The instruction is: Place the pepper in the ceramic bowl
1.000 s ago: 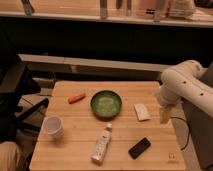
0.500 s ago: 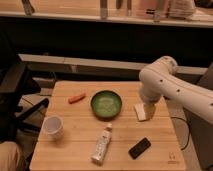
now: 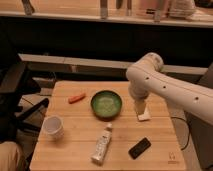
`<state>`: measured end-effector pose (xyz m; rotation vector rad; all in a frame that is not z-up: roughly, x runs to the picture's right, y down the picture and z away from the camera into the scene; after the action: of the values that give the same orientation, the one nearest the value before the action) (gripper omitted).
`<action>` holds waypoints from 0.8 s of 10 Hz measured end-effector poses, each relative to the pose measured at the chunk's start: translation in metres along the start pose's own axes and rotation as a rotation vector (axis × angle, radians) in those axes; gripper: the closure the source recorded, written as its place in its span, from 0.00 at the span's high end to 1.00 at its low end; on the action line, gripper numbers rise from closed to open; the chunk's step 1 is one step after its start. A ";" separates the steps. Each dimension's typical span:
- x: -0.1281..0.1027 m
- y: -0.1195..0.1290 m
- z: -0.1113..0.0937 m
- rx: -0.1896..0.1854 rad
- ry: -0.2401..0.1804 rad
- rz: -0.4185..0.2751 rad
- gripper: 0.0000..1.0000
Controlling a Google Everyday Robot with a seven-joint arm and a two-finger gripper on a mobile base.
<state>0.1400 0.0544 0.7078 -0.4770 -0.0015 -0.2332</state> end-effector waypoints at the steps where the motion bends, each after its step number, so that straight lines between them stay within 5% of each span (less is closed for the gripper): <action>1: -0.007 -0.005 -0.001 0.006 0.000 -0.015 0.80; 8: -0.053 -0.038 -0.003 0.025 -0.001 -0.149 0.80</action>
<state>0.0803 0.0322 0.7198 -0.4529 -0.0407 -0.3793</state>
